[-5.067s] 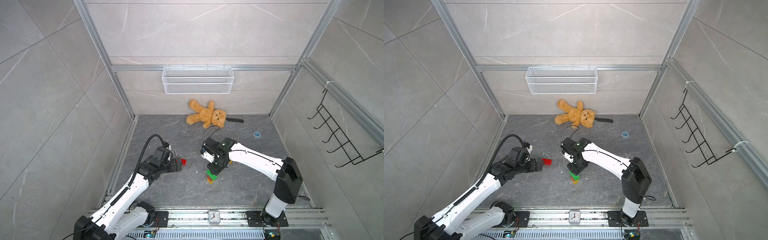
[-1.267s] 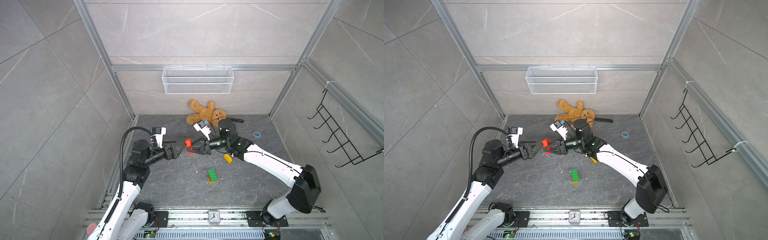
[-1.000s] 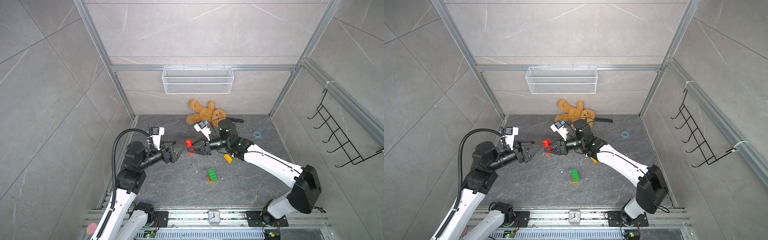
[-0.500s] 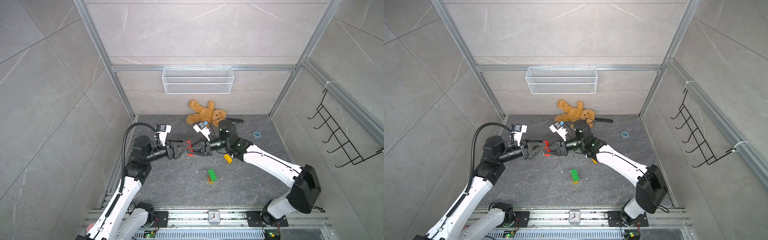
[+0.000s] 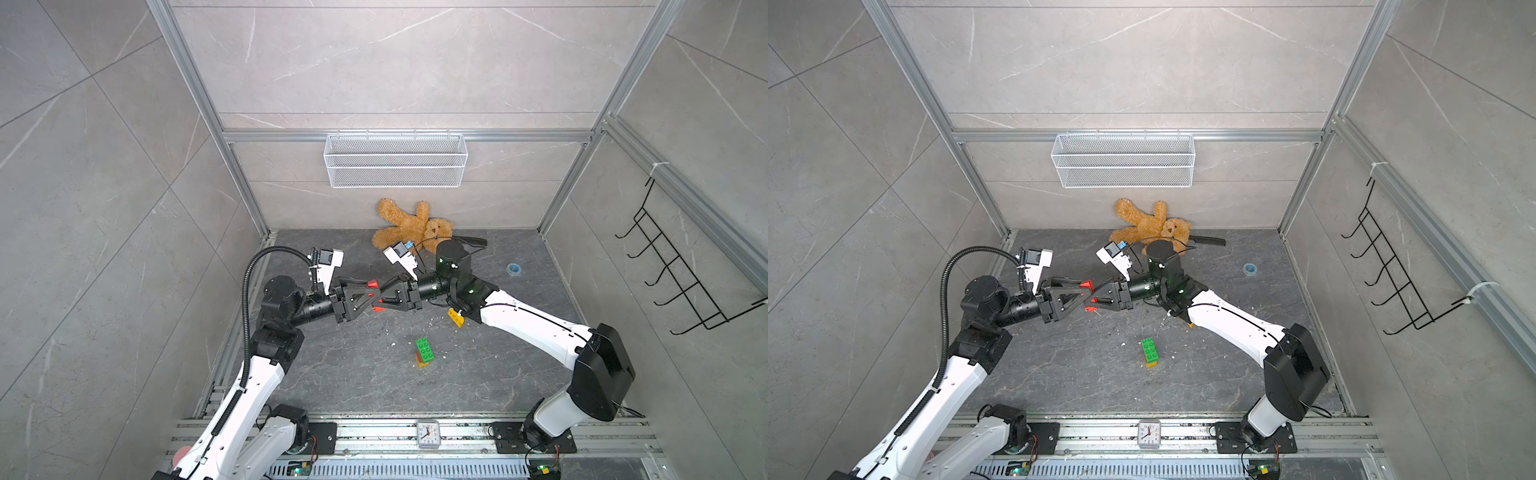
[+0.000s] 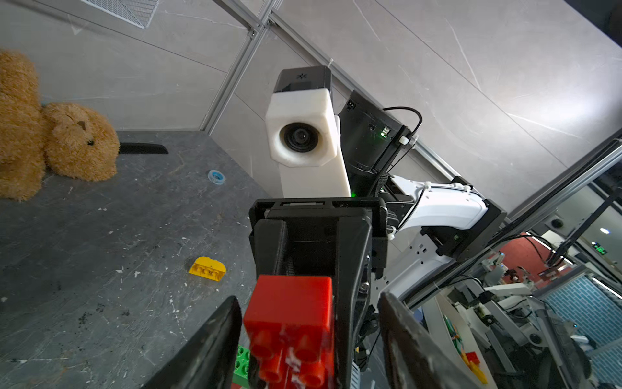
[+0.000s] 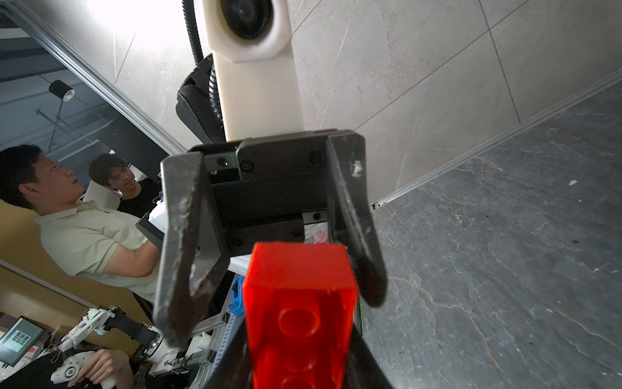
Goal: Assemble an ice cream with lego
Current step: Pick up the lego brick from the center of the board.
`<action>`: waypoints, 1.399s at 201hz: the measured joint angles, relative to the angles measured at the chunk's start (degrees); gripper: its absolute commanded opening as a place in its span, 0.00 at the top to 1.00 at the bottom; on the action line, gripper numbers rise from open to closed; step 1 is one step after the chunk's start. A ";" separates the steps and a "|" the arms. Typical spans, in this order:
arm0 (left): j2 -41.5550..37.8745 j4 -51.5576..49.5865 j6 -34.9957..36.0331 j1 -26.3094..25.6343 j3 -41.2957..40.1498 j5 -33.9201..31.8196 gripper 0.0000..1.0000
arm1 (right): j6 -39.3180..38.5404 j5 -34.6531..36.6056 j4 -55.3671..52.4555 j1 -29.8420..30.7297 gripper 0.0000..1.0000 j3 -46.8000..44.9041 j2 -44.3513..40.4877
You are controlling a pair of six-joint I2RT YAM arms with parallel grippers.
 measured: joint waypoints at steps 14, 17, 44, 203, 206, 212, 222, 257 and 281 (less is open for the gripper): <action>-0.22 0.22 -0.11 -0.04 0.00 0.09 0.38 | 0.24 -0.17 0.42 0.00 0.69 0.00 0.00; -0.24 0.26 -0.11 -0.04 0.00 0.11 0.38 | 0.57 -0.22 0.74 0.00 0.69 -0.02 0.00; -0.20 0.31 -0.11 -0.28 0.00 0.57 0.38 | 2.40 -0.83 3.58 0.00 0.69 -0.02 0.13; 1.66 0.85 -0.57 -0.28 0.87 2.36 0.66 | 1.99 -3.52 5.01 0.44 0.67 -0.02 1.29; 1.66 0.68 -0.66 -0.28 0.87 2.29 0.67 | 1.86 -3.52 4.94 0.44 0.67 -0.02 1.29; 1.62 0.26 -0.85 -0.28 0.96 1.99 0.69 | 1.20 -3.52 4.81 0.44 0.66 -0.02 1.29; 1.55 -0.33 -0.98 -0.31 1.14 1.66 0.72 | 0.35 -3.52 4.61 0.44 0.66 -0.02 1.29; 0.59 -2.49 0.48 -0.33 1.46 0.00 0.79 | -0.44 -3.34 3.48 0.50 0.48 -0.02 1.29; 0.50 -3.26 1.53 -0.35 1.92 -0.79 0.82 | -0.59 -2.14 2.36 0.48 0.32 0.00 1.31</action>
